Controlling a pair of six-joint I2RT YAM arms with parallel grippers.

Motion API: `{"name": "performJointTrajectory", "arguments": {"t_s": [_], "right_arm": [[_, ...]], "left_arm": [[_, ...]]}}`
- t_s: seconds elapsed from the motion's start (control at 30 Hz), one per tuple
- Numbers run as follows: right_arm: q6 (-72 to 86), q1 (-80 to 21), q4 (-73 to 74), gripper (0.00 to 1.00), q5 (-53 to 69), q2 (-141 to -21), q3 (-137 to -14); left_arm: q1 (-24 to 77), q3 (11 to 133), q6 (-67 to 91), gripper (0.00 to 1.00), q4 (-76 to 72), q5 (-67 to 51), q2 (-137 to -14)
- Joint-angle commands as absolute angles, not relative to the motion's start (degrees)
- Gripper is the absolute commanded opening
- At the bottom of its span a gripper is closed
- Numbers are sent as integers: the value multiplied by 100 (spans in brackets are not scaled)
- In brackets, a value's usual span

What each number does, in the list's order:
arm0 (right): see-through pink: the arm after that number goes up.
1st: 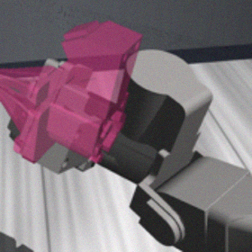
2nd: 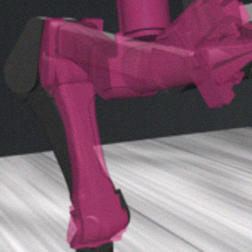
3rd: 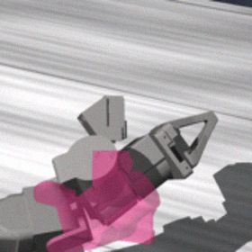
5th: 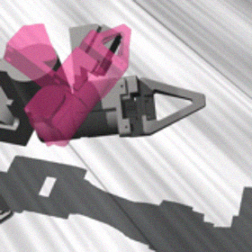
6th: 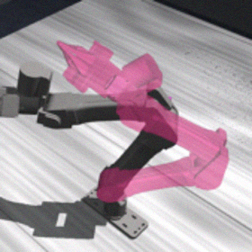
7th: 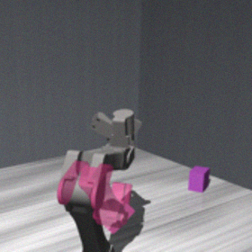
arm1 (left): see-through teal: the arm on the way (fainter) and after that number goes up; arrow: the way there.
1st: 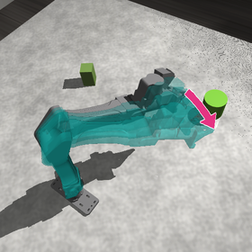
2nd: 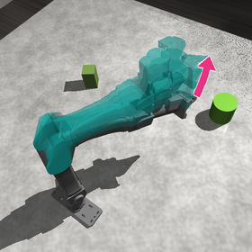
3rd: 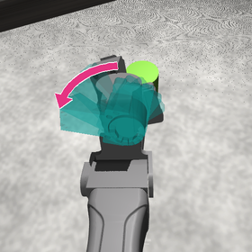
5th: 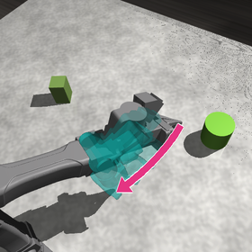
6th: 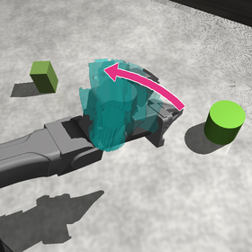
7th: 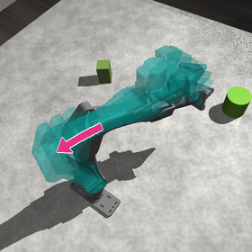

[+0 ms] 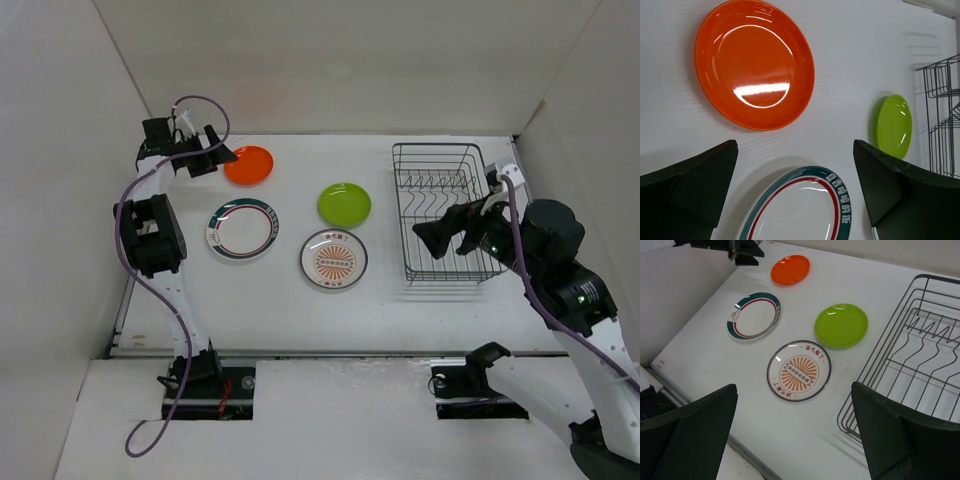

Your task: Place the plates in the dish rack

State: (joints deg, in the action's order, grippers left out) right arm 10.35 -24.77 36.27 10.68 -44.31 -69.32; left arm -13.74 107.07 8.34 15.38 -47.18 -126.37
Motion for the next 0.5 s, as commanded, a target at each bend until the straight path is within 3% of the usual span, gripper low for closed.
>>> {"name": "performJointTrajectory", "arguments": {"t_s": [0.0,0.27,0.47], "right_arm": [[1212,-2637,3270,100,1099,-4237,-6838],[1336,-2865,3270,100,765,-4394,-6960],[1336,-3102,3322,100,483,-4666,-7163]], "left_arm": [[-1327,10828,1168,100,836,-4457,-12506],[-1274,11039,1414,94,572,-3447,-12955],[-1274,11355,1547,93,615,-3472,-13385]]}}
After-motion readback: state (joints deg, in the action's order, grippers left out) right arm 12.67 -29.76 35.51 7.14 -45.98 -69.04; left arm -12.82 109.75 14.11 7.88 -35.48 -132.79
